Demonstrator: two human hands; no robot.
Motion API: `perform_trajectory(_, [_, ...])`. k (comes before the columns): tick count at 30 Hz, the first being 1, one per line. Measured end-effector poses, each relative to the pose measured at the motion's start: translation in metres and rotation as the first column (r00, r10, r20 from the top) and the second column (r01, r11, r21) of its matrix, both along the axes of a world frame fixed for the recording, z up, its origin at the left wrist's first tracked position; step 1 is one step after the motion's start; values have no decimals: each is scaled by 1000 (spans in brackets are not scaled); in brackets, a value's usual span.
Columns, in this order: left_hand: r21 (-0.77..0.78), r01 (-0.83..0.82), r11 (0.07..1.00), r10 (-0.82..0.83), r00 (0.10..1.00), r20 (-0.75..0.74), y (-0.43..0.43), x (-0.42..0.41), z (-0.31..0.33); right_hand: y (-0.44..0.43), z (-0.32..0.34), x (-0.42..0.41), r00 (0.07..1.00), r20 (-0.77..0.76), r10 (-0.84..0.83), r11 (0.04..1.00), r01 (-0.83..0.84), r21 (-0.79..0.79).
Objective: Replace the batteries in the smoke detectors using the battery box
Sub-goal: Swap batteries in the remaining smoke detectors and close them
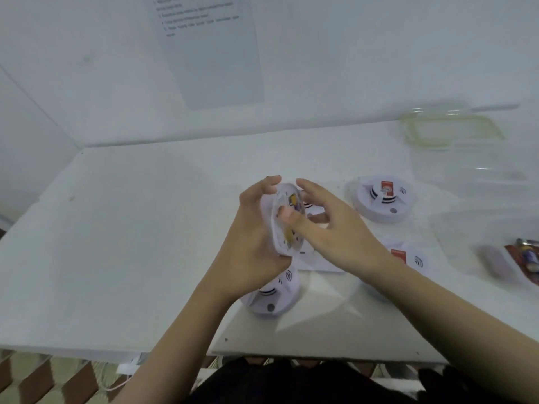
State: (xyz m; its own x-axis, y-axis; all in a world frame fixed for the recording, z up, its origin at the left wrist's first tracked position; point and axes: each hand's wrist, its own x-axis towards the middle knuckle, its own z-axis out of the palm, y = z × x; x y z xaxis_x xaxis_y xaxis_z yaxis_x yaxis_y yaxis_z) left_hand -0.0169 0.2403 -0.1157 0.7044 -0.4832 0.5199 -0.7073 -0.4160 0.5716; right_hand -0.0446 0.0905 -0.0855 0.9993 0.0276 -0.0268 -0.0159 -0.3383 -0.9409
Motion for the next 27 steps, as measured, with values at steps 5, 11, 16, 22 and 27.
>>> perform_trajectory(5, [-16,37,999,-38,995,-96,12,7,-3,11,-3,8,996,-81,-35,989,46,143])
perform_trajectory(11, [-80,50,996,-70,958,-279,30,14,7,6,-9,14,970,-198,138,698,47,715])
perform_trajectory(16, [-160,48,986,-101,934,-342,31,20,10,7,-7,15,959,-120,257,522,-34,852])
perform_trajectory(22, [-213,1,977,-80,929,-362,35,25,1,2,-10,25,983,-175,61,832,47,553])
perform_trajectory(27, [-217,-35,976,-52,922,-383,36,28,-5,-25,-15,26,990,42,132,867,-95,-489])
